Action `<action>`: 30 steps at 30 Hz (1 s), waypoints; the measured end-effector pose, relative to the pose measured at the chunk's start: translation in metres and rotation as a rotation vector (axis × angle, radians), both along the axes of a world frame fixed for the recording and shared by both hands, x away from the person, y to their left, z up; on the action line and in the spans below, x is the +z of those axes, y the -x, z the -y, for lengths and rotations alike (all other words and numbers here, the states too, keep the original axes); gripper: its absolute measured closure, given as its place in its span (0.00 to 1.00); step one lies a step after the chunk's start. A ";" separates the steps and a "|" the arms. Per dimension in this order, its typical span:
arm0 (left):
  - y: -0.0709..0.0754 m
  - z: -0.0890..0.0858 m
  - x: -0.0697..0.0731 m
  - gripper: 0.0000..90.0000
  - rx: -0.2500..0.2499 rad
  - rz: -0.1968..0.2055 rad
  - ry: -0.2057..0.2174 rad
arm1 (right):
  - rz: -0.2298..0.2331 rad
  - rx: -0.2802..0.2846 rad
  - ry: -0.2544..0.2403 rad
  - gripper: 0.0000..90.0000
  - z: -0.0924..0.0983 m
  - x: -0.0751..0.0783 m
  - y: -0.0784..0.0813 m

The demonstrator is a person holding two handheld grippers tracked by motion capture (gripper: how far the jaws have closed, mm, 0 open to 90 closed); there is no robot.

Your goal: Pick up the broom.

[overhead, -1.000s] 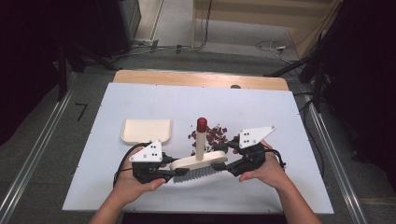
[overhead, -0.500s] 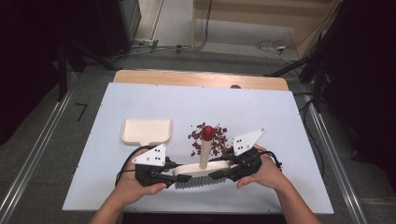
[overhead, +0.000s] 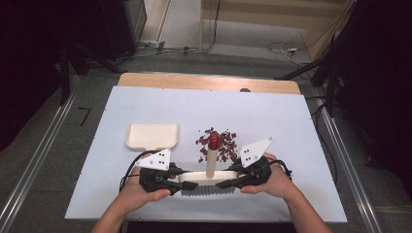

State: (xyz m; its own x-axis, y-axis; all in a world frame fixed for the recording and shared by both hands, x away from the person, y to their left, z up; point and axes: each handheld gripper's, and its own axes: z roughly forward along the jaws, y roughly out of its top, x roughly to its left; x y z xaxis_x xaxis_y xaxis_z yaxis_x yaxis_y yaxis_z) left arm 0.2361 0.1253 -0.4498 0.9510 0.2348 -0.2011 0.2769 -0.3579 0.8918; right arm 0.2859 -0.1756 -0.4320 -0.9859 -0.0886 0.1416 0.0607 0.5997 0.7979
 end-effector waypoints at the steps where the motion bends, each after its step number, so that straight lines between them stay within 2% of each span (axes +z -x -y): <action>1: -0.002 -0.003 -0.002 0.64 0.052 0.003 -0.008 | 0.013 -0.012 0.002 0.74 0.000 0.000 0.000; 3: -0.004 -0.008 -0.002 0.52 0.108 0.000 0.007 | 0.012 -0.040 -0.001 0.74 0.000 -0.001 -0.001; 4: -0.004 -0.008 -0.002 0.48 0.108 0.000 0.007 | 0.012 -0.040 -0.001 0.74 0.000 -0.001 -0.001; 5: -0.006 -0.015 -0.002 0.44 0.161 -0.001 0.032 | 0.013 -0.062 -0.007 0.74 0.003 -0.001 -0.004; 6: -0.006 -0.015 -0.002 0.41 0.161 -0.001 0.032 | 0.013 -0.062 -0.007 0.74 0.003 -0.001 -0.004; 7: -0.007 -0.022 -0.001 0.36 0.212 0.002 0.058 | 0.009 -0.103 -0.011 0.74 0.006 0.000 -0.007; 9: -0.008 -0.028 -0.002 0.28 0.271 0.011 0.066 | 0.008 -0.156 -0.019 0.74 0.010 0.000 -0.011; 13: -0.009 -0.038 -0.004 0.11 0.356 0.014 0.044 | 0.032 -0.279 -0.047 0.74 0.020 0.001 -0.017; 14: -0.009 -0.038 -0.004 0.08 0.356 0.014 0.044 | 0.033 -0.314 -0.049 0.74 0.023 0.002 -0.020; 15: -0.009 -0.042 -0.005 0.05 0.393 0.010 0.041 | 0.035 -0.344 -0.051 0.74 0.025 0.003 -0.022; 16: -0.009 -0.042 -0.005 0.02 0.393 0.010 0.041 | 0.041 -0.378 -0.058 0.74 0.028 0.003 -0.024; 17: -0.008 -0.046 -0.006 0.00 0.417 0.020 0.041 | 0.045 -0.415 -0.062 0.74 0.031 0.003 -0.025; 18: -0.008 -0.046 -0.006 0.00 0.417 0.020 0.041 | 0.044 -0.442 -0.066 0.74 0.033 0.004 -0.027; 19: -0.008 -0.051 -0.007 0.00 0.444 0.028 0.038 | 0.042 -0.470 -0.073 0.74 0.036 0.004 -0.029; 20: -0.008 -0.051 -0.007 0.00 0.444 0.028 0.038 | 0.042 -0.470 -0.073 0.74 0.036 0.004 -0.029; 21: -0.008 -0.053 -0.007 0.00 0.453 0.033 0.039 | 0.040 -0.497 -0.084 0.74 0.039 0.004 -0.031; 22: -0.008 -0.056 -0.007 0.00 0.460 0.034 0.040 | 0.050 -0.548 -0.099 0.74 0.044 0.005 -0.033; 23: -0.008 -0.059 -0.008 0.00 0.470 0.035 0.043 | 0.050 -0.548 -0.099 0.74 0.044 0.005 -0.033; 27: -0.008 -0.070 -0.010 0.00 0.511 0.035 0.058 | 0.086 -0.659 -0.108 0.74 0.053 0.006 -0.037; 28: -0.008 -0.073 -0.011 0.00 0.523 0.041 0.054 | 0.087 -0.711 -0.111 0.74 0.057 0.006 -0.039; 30: -0.008 -0.079 -0.013 0.00 0.539 0.036 0.067 | 0.088 -0.731 -0.110 0.74 0.059 0.006 -0.040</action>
State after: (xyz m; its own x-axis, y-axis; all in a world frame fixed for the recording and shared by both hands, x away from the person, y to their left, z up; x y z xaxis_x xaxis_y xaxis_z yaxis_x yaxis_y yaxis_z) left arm 0.2441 0.2041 -0.4632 0.7057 0.6792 -0.2018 0.3745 -0.1158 0.9200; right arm 0.3261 -0.2345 -0.4262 -0.8059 0.5855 0.0877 0.3468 0.3467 0.8715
